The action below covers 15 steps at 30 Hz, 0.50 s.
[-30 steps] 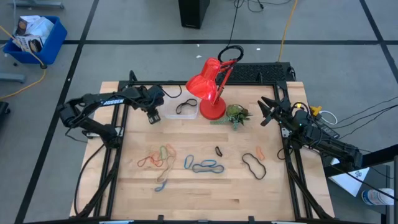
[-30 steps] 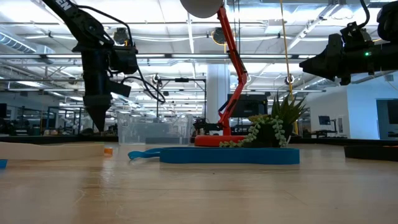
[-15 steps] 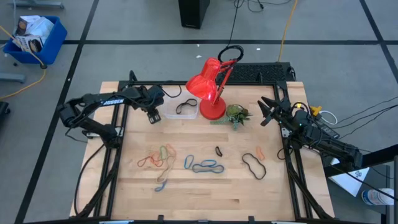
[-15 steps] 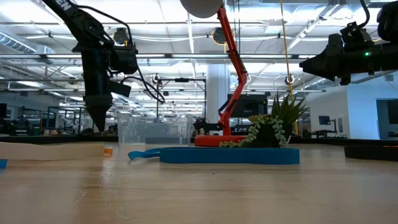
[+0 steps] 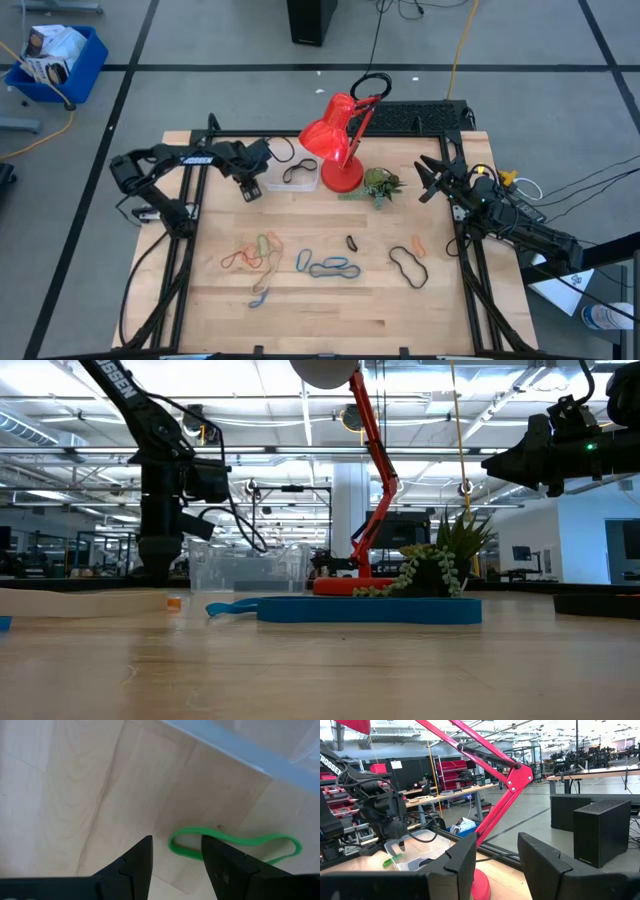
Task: Pick and place rubber bands into bin
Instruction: Put the top green rubber band into the transparent bin
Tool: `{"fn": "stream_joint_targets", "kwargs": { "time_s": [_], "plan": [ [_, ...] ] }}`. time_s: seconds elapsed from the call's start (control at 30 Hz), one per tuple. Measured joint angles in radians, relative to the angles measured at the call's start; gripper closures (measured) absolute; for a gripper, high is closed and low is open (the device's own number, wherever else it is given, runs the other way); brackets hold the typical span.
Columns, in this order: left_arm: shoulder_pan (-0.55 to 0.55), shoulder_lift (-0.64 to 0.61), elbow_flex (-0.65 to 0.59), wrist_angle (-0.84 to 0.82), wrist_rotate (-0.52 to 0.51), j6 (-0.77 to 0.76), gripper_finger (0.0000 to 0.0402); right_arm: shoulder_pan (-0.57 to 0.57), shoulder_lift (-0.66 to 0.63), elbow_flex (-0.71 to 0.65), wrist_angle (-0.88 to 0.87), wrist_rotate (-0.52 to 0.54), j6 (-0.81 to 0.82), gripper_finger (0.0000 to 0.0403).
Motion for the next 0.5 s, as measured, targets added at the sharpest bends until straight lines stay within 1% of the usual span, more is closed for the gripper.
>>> {"fn": "stream_joint_targets", "kwargs": {
  "time_s": [0.4, 0.5],
  "plan": [
    [0.004, 0.016, 0.001, 0.0, 0.0, 0.007, 0.0225, 0.0, 0.0, 0.0, 0.0, 0.0, 0.0, 0.0261],
    [0.004, 0.016, 0.0, 0.0, 0.003, 0.009, 0.0235, 0.0, 0.0, 0.0, 0.0, 0.0, 0.0, 0.0261]
  ]
}}
